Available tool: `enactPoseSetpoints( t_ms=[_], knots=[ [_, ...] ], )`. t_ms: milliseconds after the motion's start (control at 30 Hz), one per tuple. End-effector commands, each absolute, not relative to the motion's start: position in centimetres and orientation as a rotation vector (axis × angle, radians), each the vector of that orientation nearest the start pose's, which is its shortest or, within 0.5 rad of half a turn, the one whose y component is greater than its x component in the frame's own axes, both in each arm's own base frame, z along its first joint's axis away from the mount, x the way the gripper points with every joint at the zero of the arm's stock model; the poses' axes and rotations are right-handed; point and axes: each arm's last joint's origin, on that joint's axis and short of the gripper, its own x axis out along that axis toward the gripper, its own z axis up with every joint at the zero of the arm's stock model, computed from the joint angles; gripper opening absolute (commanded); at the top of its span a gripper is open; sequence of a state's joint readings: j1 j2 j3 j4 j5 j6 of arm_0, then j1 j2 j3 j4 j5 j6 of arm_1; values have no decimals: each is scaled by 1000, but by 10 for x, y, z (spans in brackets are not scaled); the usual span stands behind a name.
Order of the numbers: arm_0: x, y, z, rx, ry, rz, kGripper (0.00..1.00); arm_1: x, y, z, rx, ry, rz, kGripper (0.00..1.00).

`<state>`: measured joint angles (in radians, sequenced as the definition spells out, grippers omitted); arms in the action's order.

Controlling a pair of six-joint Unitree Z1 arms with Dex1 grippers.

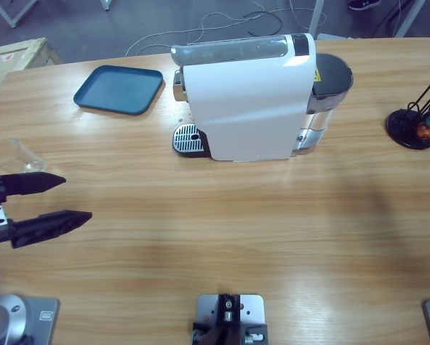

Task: Pour coffee

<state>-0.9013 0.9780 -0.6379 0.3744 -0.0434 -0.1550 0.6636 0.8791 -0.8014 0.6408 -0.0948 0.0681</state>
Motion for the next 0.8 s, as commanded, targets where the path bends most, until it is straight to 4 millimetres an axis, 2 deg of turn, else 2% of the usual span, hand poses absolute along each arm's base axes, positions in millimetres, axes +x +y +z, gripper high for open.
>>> enactPoseSetpoints(
  t_ms=[33, 300, 400, 500, 600, 700, 800],
  knots=[
    [72, -94, 293, 191, 757, -847, 996, 71, 49, 330, -216, 692, 515, 1000],
    [73, -94, 292, 190, 758, -844, 996, 68, 47, 330, -211, 680, 515, 1000],
    [78, -100, 303, 181, 738, -835, 996, 68, 47, 330, -212, 682, 515, 1000],
    [115, -116, 334, 86, 725, -745, 996, 69, 48, 330, -214, 687, 514, 1000],
    [164, -141, 357, -69, 791, -739, 991, 69, 48, 330, -213, 685, 515, 1000],
    [210, -171, 363, -255, 906, -798, 991, 69, 48, 330, -213, 685, 515, 1000],
    [237, -192, 357, -383, 996, -786, 987, 68, 47, 330, -211, 682, 516, 1000]
  ],
)
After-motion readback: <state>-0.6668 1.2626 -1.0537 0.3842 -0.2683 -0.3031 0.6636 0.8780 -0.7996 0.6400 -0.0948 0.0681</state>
